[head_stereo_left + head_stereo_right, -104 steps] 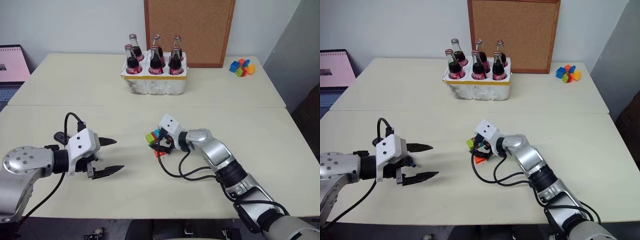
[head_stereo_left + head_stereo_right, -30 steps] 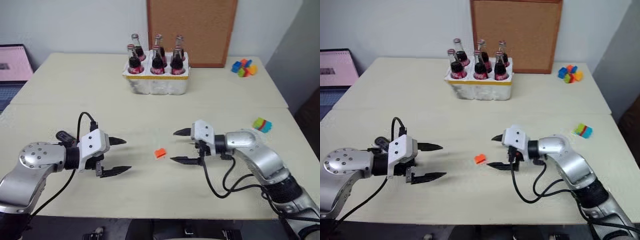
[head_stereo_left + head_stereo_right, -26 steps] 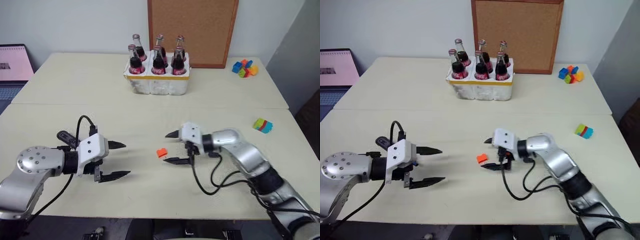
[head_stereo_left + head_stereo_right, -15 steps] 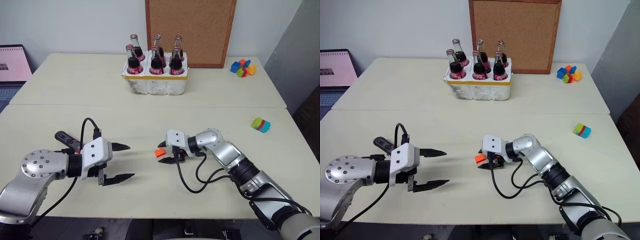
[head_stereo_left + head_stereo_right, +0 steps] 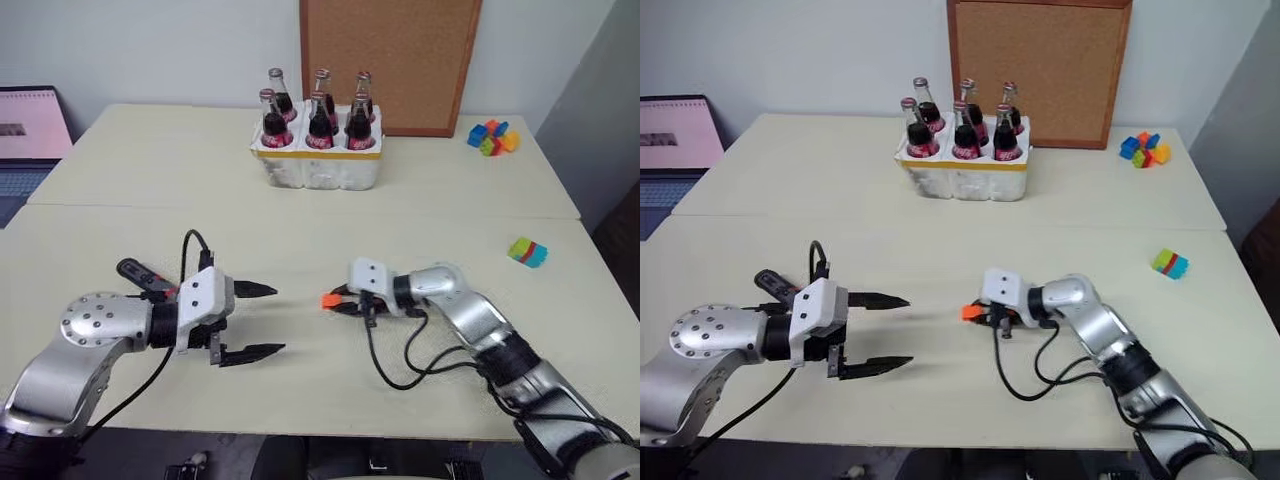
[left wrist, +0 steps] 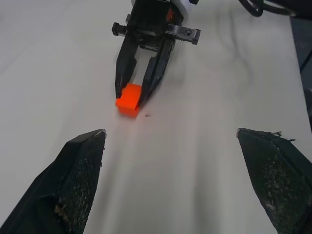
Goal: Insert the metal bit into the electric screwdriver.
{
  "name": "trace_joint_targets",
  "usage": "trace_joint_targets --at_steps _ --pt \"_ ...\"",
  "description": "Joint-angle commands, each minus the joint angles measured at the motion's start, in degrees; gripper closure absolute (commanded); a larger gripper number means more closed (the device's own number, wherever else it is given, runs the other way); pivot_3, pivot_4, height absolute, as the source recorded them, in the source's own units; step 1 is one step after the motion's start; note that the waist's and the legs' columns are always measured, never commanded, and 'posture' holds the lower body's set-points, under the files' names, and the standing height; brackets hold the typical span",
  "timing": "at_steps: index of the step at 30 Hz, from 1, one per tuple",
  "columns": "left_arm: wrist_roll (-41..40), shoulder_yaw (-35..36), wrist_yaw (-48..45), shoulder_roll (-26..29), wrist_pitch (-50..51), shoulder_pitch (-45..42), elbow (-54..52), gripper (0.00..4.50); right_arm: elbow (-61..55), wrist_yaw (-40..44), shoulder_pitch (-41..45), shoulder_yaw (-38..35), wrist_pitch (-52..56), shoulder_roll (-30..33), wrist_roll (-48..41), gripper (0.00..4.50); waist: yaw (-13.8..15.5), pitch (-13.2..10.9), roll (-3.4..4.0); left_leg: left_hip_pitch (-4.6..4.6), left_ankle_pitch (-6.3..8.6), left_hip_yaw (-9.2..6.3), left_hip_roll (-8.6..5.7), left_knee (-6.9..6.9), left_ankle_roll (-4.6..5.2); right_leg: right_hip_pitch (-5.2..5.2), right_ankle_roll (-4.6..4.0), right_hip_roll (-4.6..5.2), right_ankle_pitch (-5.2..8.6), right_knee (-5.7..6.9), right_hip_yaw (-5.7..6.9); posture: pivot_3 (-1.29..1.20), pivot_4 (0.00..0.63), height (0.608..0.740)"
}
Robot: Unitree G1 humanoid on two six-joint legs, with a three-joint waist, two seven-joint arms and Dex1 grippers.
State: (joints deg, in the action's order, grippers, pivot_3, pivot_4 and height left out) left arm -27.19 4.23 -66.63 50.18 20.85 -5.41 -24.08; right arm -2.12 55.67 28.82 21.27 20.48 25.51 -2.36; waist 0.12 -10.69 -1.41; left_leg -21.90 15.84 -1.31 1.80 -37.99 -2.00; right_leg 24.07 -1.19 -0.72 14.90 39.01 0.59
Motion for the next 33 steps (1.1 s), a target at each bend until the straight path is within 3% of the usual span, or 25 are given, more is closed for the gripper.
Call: trace_joint_targets --at_steps 1,7,11,22,24,33 --pt "-1.2 -5.1 0.6 -4.2 0.4 -6.1 -0.6 0.0 -15.4 -5.2 -8.3 -12.0 9.2 5.5 -2.7 3.63 0.1 0.0 -0.01 0.03 0.0 0.0 0.02 -0.01 0.0 -0.01 0.01 0.02 -0.01 0.0 -0.07 0.0 0.15 0.74" --pt "1.1 -12.7 0.4 -11.7 -1.0 -15.1 4.1 0.0 -24.8 -16.2 -21.6 -28.0 17.9 6.5 -2.9 3.63 0.1 0.0 0.0 0.01 0.0 -0.01 -0.07 -0.02 0.0 -0.07 0.11 0.0 0.02 0.0 -0.01 0.0 0.15 0.74" --pt "2.3 -17.4 2.2 -21.7 -2.5 -22.4 11.2 0.0 -22.7 -25.7 -28.3 -41.3 20.9 1.4 -4.5 3.63 -0.2 0.1 0.01 0.09 -0.01 -0.03 -0.06 -0.03 -0.01 -0.14 0.13 -0.12 0.02 0.05 0.02 0.0 0.15 0.74" --pt "5.0 -21.5 -0.5 -26.3 -5.0 -27.1 15.4 0.0 -17.1 -33.6 -28.6 -46.7 21.8 -1.4 -6.0 3.63 -1.8 0.1 0.14 0.17 -0.01 0.02 -0.03 0.02 0.0 -0.31 0.14 -0.21 0.01 0.08 -0.13 0.0 0.15 0.74" --pt "5.0 -21.4 -0.6 -26.3 -4.9 -27.3 15.5 0.0 -17.2 -34.5 -28.4 -47.6 22.7 -1.7 -7.1 2.93 -1.8 0.1 0.15 0.17 -0.01 0.03 -0.07 0.02 0.0 -0.33 0.14 -0.21 0.01 0.07 -0.12 0.0 0.15 0.74" --pt "6.0 -20.0 -0.7 -23.8 -5.8 -26.7 15.3 0.0 -25.5 -33.1 -31.4 -51.3 25.1 -1.2 -14.1 1.09 -1.8 0.1 0.16 0.15 -0.01 0.02 -0.09 0.02 0.0 -0.34 0.16 -0.18 0.02 0.0 -0.13 0.0 0.15 0.74"
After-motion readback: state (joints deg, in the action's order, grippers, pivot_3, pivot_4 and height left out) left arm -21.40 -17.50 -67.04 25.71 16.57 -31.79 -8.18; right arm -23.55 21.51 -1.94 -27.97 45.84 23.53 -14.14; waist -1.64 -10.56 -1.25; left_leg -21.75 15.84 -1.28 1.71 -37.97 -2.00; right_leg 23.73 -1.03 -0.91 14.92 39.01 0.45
